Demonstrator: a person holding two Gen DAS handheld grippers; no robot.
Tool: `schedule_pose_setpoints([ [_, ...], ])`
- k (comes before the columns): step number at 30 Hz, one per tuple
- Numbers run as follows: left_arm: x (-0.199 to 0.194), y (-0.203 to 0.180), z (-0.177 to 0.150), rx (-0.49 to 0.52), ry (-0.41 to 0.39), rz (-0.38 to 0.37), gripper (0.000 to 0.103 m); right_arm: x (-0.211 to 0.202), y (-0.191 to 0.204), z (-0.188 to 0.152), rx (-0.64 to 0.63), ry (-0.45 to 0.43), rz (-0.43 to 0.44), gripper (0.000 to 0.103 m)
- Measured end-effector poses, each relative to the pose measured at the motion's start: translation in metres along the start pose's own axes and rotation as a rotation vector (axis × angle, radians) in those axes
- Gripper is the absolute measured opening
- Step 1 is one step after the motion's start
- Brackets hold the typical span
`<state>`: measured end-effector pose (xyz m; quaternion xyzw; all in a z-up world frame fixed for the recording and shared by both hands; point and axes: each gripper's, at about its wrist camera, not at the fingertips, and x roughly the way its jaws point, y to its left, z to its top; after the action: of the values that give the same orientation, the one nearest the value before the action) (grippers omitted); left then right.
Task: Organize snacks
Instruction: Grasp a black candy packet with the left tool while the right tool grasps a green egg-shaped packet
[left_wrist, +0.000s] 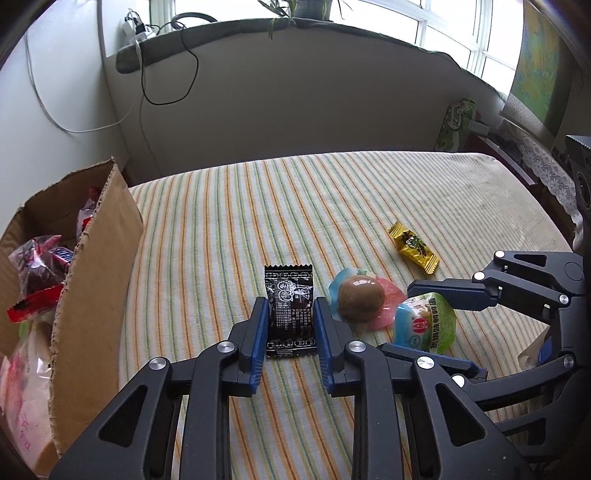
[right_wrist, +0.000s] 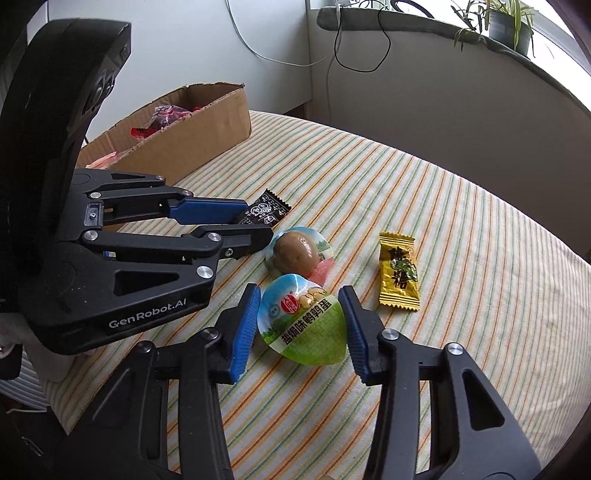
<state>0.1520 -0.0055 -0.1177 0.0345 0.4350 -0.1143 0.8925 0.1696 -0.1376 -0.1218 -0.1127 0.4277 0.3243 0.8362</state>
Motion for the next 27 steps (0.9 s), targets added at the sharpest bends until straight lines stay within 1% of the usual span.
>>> schedule_pose_setpoints([
  [8, -0.001, 0.002, 0.000, -0.003, -0.007, -0.012, 0.022, -0.005, -0.003, -0.003, 0.015, -0.006, 0.001, 0.040],
  [13, -0.006, 0.005, -0.001, -0.025, -0.016, -0.021, 0.022, -0.014, -0.007, -0.006, 0.032, -0.023, 0.005, 0.039],
  [27, -0.048, 0.002, -0.001, -0.044, -0.100, -0.056, 0.022, -0.038, -0.008, -0.008, 0.044, -0.068, -0.008, 0.036],
])
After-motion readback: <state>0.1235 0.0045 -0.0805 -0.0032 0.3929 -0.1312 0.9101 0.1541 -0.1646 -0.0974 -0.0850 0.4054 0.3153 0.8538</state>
